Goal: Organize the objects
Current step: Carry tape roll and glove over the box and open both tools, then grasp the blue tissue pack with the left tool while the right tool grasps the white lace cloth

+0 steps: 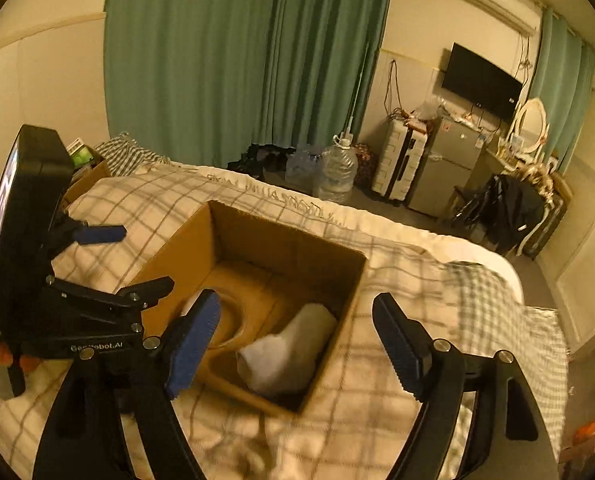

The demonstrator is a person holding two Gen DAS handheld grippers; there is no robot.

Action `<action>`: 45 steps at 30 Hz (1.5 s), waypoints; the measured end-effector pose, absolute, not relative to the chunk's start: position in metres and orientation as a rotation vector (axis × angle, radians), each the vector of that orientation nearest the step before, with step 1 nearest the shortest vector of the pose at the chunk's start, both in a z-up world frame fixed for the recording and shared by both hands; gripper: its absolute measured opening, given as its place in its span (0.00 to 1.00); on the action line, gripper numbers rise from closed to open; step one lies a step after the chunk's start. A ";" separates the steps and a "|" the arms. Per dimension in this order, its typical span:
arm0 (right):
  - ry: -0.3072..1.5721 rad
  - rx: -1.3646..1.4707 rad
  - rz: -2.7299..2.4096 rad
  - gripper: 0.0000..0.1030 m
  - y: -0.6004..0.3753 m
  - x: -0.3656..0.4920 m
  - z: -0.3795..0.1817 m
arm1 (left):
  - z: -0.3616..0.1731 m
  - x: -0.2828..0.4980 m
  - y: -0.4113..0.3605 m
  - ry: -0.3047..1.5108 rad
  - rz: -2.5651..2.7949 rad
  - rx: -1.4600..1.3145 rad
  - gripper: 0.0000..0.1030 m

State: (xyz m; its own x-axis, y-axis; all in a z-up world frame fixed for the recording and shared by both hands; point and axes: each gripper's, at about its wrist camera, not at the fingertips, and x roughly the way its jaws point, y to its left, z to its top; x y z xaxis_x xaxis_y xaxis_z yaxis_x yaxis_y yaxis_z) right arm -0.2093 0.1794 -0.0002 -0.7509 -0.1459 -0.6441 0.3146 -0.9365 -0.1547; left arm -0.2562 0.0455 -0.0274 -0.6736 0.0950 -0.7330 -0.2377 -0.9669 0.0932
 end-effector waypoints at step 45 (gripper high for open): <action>0.329 1.229 -2.611 0.76 0.163 -0.046 -0.106 | -0.133 -0.056 0.040 0.038 2.572 -1.485 0.38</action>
